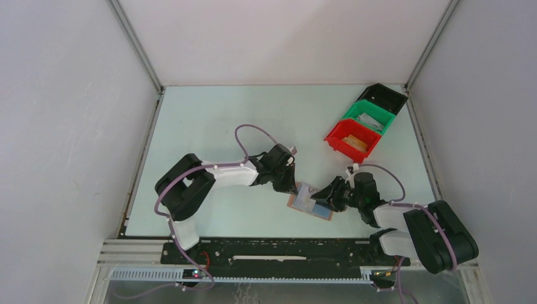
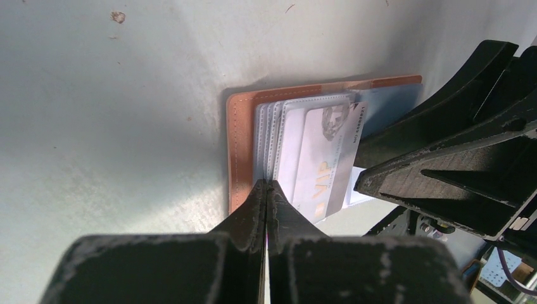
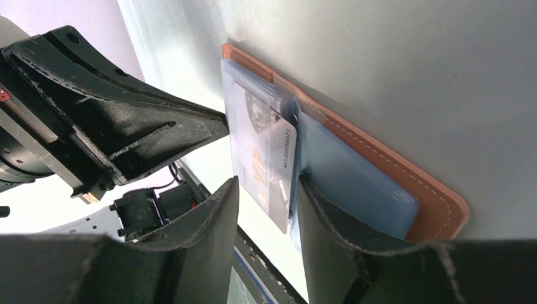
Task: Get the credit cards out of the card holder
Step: Remove the credit card from the card holder.
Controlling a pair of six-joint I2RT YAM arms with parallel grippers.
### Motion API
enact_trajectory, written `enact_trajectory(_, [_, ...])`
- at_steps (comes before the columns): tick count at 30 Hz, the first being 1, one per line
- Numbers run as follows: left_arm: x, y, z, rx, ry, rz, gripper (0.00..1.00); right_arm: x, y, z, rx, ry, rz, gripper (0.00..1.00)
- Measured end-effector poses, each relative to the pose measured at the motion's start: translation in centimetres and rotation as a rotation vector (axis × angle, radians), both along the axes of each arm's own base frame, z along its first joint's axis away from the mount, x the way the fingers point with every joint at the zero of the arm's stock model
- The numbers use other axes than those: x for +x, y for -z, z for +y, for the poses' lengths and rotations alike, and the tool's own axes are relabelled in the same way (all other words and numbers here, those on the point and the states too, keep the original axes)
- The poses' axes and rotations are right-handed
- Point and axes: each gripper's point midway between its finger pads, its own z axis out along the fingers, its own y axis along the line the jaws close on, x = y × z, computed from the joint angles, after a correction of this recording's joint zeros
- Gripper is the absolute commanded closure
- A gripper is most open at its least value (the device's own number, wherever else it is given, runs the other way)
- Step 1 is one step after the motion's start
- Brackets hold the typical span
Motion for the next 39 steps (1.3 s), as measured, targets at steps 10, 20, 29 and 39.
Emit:
enact_trajectory(10, [0.0,0.0,0.0,-0.001,0.0,0.0,1.0,-0.1,0.9,-0.3,-0.004,0.032,0.024,0.95])
enact_trajectory(20, [0.4,0.0,0.2,-0.006,-0.01,0.001,1.0,-0.1,0.0,-0.8,-0.01,0.044,-0.001,1.0])
enact_trajectory(29, [1.6,1.0,1.7,0.013,-0.063,0.027,1.0,-0.6,-1.1,-3.3,-0.074,0.095,-0.055,1.0])
enact_trajectory(39, [1.5,1.0,1.6,0.005,-0.058,0.027,1.0,-1.4,-2.3,-4.4,-0.115,0.107,-0.076,1.0])
